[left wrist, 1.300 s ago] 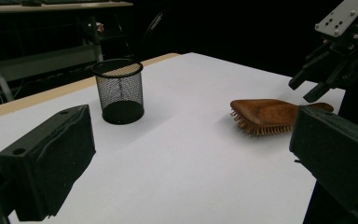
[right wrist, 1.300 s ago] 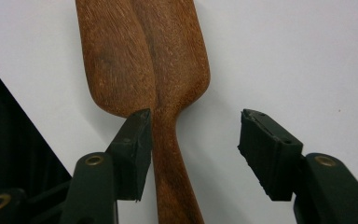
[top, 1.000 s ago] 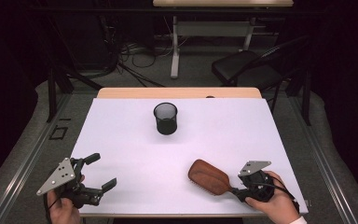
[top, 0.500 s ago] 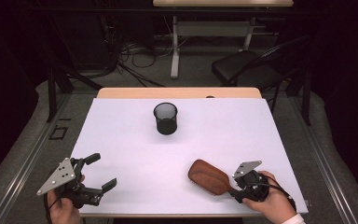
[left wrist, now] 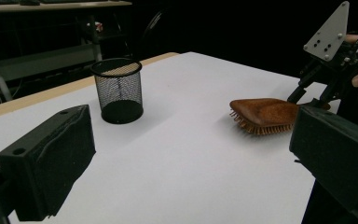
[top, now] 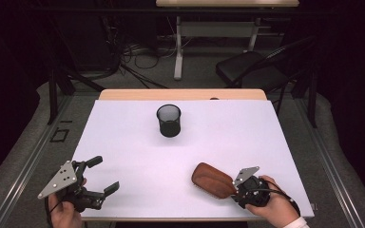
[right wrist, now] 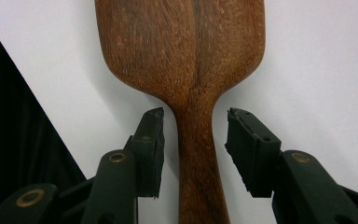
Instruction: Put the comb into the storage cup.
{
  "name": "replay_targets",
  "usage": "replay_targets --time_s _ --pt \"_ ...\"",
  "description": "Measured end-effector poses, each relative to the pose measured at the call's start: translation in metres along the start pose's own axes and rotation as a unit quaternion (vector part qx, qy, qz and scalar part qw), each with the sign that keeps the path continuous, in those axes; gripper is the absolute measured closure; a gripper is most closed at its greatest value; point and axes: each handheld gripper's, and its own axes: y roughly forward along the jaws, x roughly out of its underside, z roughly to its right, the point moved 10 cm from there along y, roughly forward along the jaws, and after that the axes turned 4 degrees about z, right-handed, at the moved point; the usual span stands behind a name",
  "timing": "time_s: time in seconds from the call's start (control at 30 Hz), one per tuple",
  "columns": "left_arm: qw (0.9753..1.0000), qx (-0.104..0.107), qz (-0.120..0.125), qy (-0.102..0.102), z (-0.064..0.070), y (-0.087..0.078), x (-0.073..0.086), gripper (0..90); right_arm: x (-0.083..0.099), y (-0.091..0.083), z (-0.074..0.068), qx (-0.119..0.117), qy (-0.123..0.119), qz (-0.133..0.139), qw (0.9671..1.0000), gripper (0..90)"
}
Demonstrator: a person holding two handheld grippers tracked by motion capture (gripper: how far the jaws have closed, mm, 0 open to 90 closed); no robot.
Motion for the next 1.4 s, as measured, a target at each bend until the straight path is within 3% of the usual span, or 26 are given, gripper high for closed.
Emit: replay_targets --time_s 0.5,0.97,1.4 --pt "1.0 0.0 0.0 -0.001 0.0 0.0 0.0 0.2 0.001 0.01 -0.002 -0.002 -0.019 -0.023 0.9995 60.7" --pt "1.0 0.0 0.001 0.0 -0.001 0.0 0.0 0.2 -0.004 0.015 -0.003 -0.021 -0.004 -0.052 0.9984 65.0" --pt "1.0 -0.001 0.002 -0.001 -0.001 0.0 0.0 0.2 -0.005 0.016 -0.002 -0.027 -0.007 -0.061 0.9977 68.3"
